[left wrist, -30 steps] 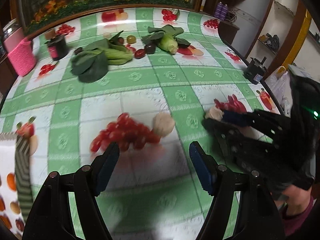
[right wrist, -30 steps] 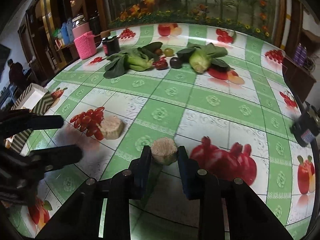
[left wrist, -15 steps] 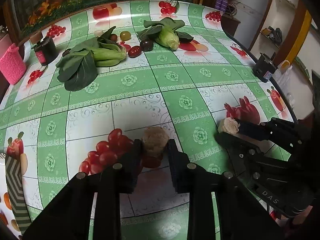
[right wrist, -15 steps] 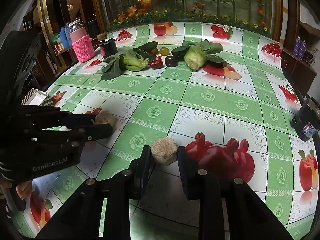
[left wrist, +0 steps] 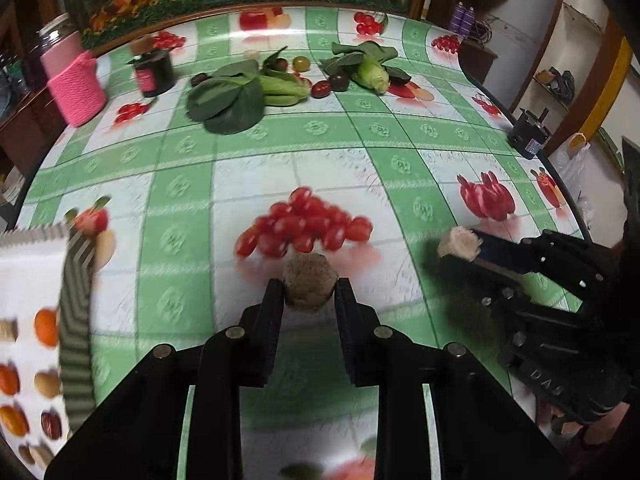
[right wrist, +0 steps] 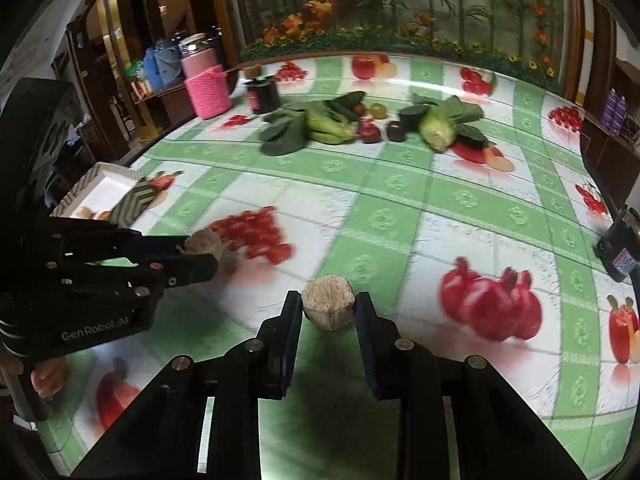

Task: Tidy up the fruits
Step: 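Release the beige bun into the tray with the left tool while the right tool releases the beige piece there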

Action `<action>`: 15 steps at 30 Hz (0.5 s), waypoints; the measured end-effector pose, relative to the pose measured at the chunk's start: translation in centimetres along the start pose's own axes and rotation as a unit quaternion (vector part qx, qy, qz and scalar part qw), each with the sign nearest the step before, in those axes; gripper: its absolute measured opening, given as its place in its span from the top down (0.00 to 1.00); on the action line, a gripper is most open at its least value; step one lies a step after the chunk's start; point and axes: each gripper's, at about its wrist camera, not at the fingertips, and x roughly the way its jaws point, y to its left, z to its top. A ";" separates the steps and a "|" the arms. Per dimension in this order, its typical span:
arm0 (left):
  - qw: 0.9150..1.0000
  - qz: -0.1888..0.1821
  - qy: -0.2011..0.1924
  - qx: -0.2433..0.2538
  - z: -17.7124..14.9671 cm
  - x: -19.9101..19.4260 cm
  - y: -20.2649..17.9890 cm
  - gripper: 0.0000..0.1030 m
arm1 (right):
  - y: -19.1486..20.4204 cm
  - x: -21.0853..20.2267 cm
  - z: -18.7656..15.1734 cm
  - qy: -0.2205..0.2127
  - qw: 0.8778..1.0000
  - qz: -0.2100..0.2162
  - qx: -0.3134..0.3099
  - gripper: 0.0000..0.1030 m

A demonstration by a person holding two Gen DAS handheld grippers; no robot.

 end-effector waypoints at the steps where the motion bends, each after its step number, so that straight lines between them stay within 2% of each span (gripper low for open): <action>1: 1.000 0.003 -0.003 -0.001 -0.4 -0.5 0.2 0.78 | 0.9 -0.1 -0.2 0.002 1.000 0.002 -0.005 0.73; 11: 0.999 0.028 -0.029 -0.028 -3.9 -4.7 3.5 0.77 | 6.7 -1.0 -1.1 -0.007 0.999 0.040 -0.014 0.73; 15: 0.998 0.028 -0.034 -0.040 -5.3 -6.4 5.4 0.77 | 9.0 -1.3 -0.9 -0.012 0.998 0.054 -0.026 0.73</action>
